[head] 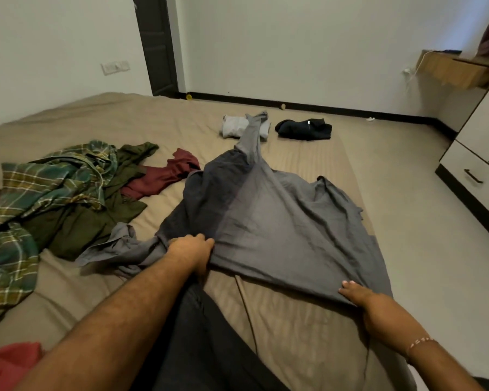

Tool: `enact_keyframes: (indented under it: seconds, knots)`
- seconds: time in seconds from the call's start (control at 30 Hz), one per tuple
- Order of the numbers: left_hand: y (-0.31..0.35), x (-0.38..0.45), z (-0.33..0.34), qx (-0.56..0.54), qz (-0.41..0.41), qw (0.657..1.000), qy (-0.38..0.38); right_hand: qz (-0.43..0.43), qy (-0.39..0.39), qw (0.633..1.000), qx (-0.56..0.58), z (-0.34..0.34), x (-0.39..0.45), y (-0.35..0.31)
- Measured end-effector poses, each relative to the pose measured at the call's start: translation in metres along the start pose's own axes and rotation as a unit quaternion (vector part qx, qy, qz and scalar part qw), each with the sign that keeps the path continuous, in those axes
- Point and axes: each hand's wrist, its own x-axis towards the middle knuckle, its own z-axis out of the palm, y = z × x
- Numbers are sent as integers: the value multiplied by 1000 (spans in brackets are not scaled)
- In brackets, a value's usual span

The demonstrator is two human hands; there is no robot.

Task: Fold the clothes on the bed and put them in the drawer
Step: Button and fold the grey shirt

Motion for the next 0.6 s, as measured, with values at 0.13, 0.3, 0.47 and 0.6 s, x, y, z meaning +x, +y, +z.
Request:
enact_keyframes:
  seconds: [0.13, 0.3, 0.47, 0.6]
  knots:
    - [-34, 6, -8, -38, -54, 996, 54, 10, 40, 998, -40, 5, -6, 7]
    - [-100, 8, 9, -174, 16, 981, 81, -2, 122, 991, 51, 5, -3, 27]
    - [-121, -16, 30, -388, 62, 907, 153, 31, 208, 967, 142, -12, -3, 35]
    - [-128, -24, 34, -416, 92, 888, 175, 8, 125, 978, 164, -26, -10, 33]
